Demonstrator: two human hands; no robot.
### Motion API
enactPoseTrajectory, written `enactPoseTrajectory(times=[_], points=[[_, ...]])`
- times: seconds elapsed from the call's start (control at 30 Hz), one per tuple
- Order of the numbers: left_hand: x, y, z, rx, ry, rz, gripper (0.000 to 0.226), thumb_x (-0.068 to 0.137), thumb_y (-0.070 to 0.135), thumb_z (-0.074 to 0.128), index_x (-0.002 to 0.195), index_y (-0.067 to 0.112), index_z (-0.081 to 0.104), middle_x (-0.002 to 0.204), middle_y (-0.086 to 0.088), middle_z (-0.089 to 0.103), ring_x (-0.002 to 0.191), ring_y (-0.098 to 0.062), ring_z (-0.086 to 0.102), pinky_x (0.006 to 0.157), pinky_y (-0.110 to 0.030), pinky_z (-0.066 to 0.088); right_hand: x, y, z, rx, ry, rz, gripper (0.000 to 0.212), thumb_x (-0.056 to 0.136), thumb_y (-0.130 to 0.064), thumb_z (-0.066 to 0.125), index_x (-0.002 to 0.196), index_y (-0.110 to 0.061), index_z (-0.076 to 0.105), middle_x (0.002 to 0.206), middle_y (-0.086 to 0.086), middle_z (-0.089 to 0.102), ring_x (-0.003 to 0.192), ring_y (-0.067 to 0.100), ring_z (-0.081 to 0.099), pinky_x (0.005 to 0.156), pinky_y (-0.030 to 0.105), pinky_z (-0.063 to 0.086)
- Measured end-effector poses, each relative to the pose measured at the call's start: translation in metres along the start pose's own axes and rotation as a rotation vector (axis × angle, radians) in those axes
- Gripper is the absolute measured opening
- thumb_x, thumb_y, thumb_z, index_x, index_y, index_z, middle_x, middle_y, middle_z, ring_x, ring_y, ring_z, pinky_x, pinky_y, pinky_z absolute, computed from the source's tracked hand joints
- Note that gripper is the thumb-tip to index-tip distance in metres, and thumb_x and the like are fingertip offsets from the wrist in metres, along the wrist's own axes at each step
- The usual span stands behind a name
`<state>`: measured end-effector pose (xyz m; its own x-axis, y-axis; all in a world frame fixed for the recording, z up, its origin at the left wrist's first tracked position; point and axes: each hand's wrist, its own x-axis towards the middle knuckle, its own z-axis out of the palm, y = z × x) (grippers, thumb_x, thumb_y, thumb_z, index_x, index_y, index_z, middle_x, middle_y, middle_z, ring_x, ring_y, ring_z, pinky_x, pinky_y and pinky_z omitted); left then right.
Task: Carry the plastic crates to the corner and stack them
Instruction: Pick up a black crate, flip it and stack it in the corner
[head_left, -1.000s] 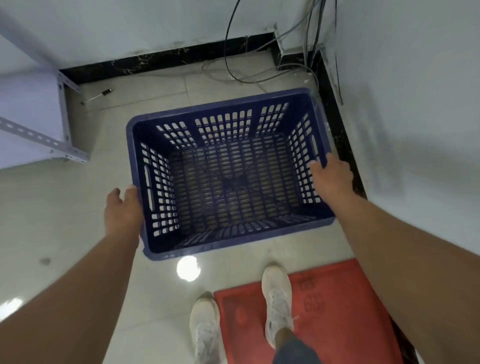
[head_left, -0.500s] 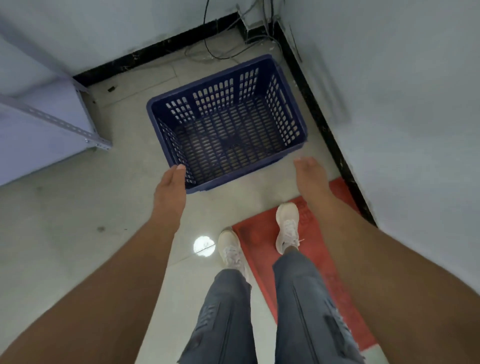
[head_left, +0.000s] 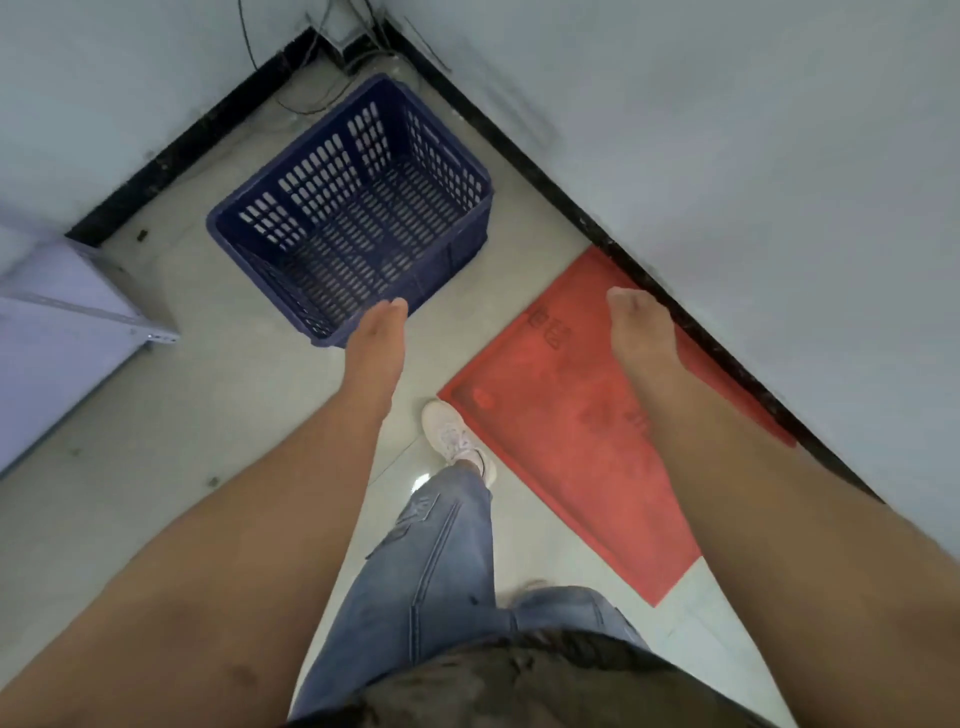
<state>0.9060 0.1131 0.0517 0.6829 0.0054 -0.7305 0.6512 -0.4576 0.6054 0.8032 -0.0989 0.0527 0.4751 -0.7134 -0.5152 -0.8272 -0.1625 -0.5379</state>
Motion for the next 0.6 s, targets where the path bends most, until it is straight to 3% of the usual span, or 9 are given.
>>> enactPoseTrajectory(times=[0.1, 0.17, 0.23, 0.27, 0.33, 0.4, 0.5, 0.6], points=[[-0.029, -0.014, 0.020, 0.071, -0.022, 0.044, 0.051, 0.090, 0.037, 0.038, 0.133, 0.012, 0.048, 0.139, -0.008, 0.048, 0.128, -0.027, 0.044, 0.109, -0.044, 0.034, -0.034, 0.036, -0.021, 0.102, 0.043, 0.016, 0.032, 0.098, -0.025, 0.037, 0.089, -0.006, 0.062, 0.084, 0.005, 0.054, 0.086, 0.023, 0.047, 0.079, 0.033, 0.038], [-0.056, -0.028, 0.035, 0.115, -0.044, 0.097, 0.046, 0.090, 0.036, 0.037, 0.121, 0.007, 0.053, 0.129, -0.012, 0.053, 0.123, -0.031, 0.046, 0.108, -0.047, 0.035, -0.062, 0.064, -0.039, 0.166, 0.071, 0.031, 0.036, 0.098, -0.026, 0.038, 0.105, -0.001, 0.063, 0.094, 0.012, 0.061, 0.092, 0.029, 0.053, 0.085, 0.034, 0.041], [-0.087, -0.045, 0.049, 0.166, -0.085, 0.161, 0.031, 0.092, 0.038, 0.038, 0.106, 0.015, 0.054, 0.110, -0.005, 0.053, 0.108, -0.024, 0.050, 0.106, -0.046, 0.037, -0.092, 0.096, -0.057, 0.182, 0.104, 0.024, 0.032, 0.098, -0.026, 0.038, 0.092, -0.007, 0.063, 0.083, 0.010, 0.058, 0.086, 0.028, 0.051, 0.073, 0.031, 0.036], [-0.103, -0.054, 0.056, 0.185, -0.115, 0.201, 0.033, 0.093, 0.039, 0.039, 0.110, 0.016, 0.054, 0.114, -0.003, 0.053, 0.109, -0.021, 0.049, 0.106, -0.045, 0.038, -0.108, 0.113, -0.067, 0.193, 0.133, 0.025, 0.029, 0.098, -0.026, 0.038, 0.082, -0.014, 0.060, 0.078, 0.005, 0.056, 0.084, 0.026, 0.049, 0.068, 0.030, 0.031], [-0.134, -0.071, 0.067, 0.214, -0.165, 0.249, 0.046, 0.093, 0.041, 0.040, 0.130, 0.016, 0.051, 0.132, -0.004, 0.051, 0.120, -0.020, 0.048, 0.107, -0.044, 0.037, -0.141, 0.147, -0.086, 0.236, 0.181, 0.052, 0.028, 0.098, -0.027, 0.039, 0.097, -0.014, 0.064, 0.096, 0.008, 0.064, 0.097, 0.027, 0.055, 0.074, 0.027, 0.033], [-0.164, -0.085, 0.078, 0.236, -0.216, 0.294, 0.048, 0.094, 0.039, 0.042, 0.135, 0.016, 0.048, 0.133, -0.004, 0.051, 0.119, -0.019, 0.049, 0.106, -0.039, 0.038, -0.174, 0.180, -0.106, 0.276, 0.240, 0.103, 0.037, 0.099, -0.028, 0.039, 0.120, -0.005, 0.060, 0.121, 0.014, 0.063, 0.115, 0.029, 0.054, 0.084, 0.027, 0.036], [-0.204, -0.099, 0.095, 0.252, -0.296, 0.344, 0.043, 0.094, 0.038, 0.044, 0.131, 0.017, 0.051, 0.123, -0.002, 0.053, 0.109, -0.014, 0.050, 0.101, -0.033, 0.040, -0.217, 0.221, -0.131, 0.317, 0.323, 0.156, 0.039, 0.098, -0.027, 0.038, 0.118, 0.000, 0.059, 0.118, 0.018, 0.063, 0.112, 0.033, 0.055, 0.085, 0.032, 0.038], [-0.235, -0.105, 0.109, 0.316, -0.382, 0.400, 0.051, 0.092, 0.045, 0.045, 0.135, 0.020, 0.048, 0.134, 0.001, 0.051, 0.122, -0.017, 0.048, 0.107, -0.041, 0.037, -0.251, 0.250, -0.152, 0.394, 0.408, 0.248, 0.039, 0.098, -0.031, 0.038, 0.119, -0.007, 0.060, 0.112, 0.012, 0.062, 0.104, 0.028, 0.055, 0.080, 0.028, 0.035]])
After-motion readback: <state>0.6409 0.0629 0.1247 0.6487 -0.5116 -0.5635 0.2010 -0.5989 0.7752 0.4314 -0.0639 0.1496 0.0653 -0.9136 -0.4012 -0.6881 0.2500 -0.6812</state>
